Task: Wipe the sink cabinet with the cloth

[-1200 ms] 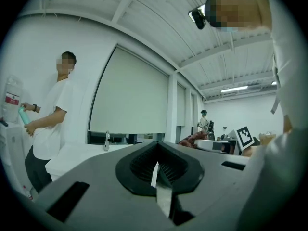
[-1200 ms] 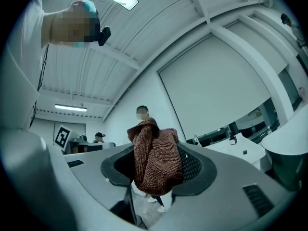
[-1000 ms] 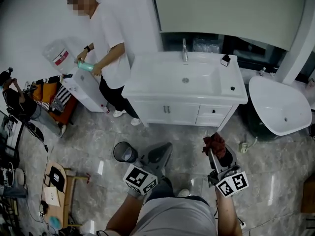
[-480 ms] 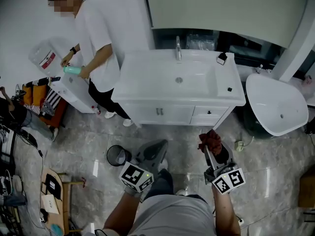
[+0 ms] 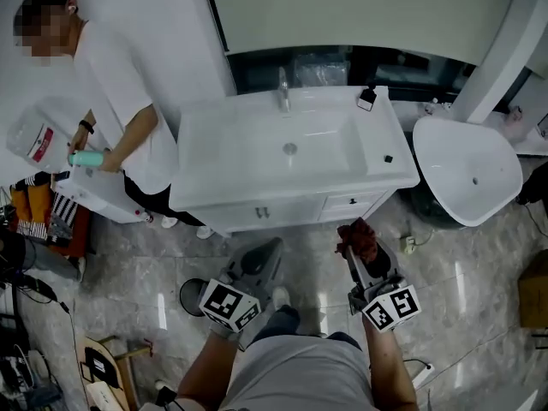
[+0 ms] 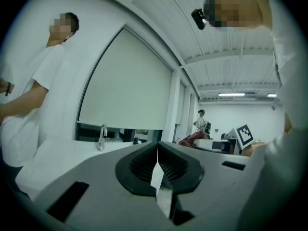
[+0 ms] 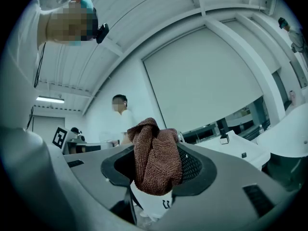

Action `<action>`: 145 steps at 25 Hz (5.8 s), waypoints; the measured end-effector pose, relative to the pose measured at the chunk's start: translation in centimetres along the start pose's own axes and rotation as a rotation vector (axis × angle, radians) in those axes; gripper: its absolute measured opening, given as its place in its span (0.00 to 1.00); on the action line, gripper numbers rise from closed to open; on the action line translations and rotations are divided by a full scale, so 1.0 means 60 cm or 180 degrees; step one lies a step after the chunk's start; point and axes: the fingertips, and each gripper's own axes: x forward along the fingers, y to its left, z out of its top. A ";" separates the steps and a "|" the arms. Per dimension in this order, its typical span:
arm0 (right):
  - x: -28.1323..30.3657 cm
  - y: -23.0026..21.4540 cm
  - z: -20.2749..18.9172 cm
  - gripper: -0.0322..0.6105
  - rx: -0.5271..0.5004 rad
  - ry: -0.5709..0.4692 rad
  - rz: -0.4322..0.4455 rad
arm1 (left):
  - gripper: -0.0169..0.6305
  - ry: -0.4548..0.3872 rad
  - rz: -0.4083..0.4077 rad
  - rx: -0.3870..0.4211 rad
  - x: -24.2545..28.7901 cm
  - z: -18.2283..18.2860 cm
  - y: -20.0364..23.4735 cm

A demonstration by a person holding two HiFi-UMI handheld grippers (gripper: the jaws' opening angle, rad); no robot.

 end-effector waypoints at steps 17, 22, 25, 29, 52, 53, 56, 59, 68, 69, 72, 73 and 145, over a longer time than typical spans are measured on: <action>0.177 -0.099 -0.073 0.33 0.0281 0.0218 -0.0413 | 0.05 0.0365 -0.0219 -0.0104 0.106 -0.051 0.150; 0.186 -0.150 -0.112 0.33 0.0409 0.0370 -0.0374 | 0.05 0.0454 -0.0030 -0.0175 0.135 -0.075 0.151; 0.183 -0.186 -0.140 0.33 0.0437 0.0475 -0.0382 | 0.05 0.0514 0.0101 -0.0213 0.149 -0.095 0.149; 0.178 -0.236 -0.190 0.33 0.0403 0.0689 -0.0338 | 0.05 0.0577 0.0278 -0.0249 0.159 -0.130 0.145; 0.228 -0.374 -0.557 0.33 -0.0013 0.1919 -0.0167 | 0.05 0.0755 0.1157 -0.0896 0.066 -0.391 0.146; 0.235 -0.379 -0.565 0.33 -0.0029 0.1929 -0.0187 | 0.05 0.0761 0.1178 -0.0910 0.061 -0.397 0.149; 0.256 -0.394 -0.590 0.33 -0.0070 0.1943 -0.0254 | 0.05 0.0772 0.1218 -0.0949 0.049 -0.410 0.159; 0.277 -0.404 -0.610 0.33 -0.0107 0.1940 -0.0313 | 0.05 0.0813 0.1195 -0.0925 0.043 -0.417 0.165; 0.321 -0.449 -0.616 0.33 -0.0099 0.1901 -0.0423 | 0.05 0.0760 0.1171 -0.1084 0.049 -0.434 0.154; 0.322 -0.452 -0.616 0.33 -0.0096 0.1889 -0.0413 | 0.05 0.0750 0.1209 -0.1117 0.048 -0.440 0.151; 0.321 -0.457 -0.618 0.33 -0.0032 0.1802 -0.0431 | 0.05 0.0716 0.1311 -0.1155 0.036 -0.461 0.143; 0.321 -0.458 -0.619 0.33 -0.0028 0.1772 -0.0434 | 0.05 0.0705 0.1349 -0.1185 0.030 -0.468 0.141; 0.243 -0.725 -0.919 0.32 0.0602 0.2488 -0.0509 | 0.05 0.1006 0.1630 -0.1217 0.111 -0.726 0.061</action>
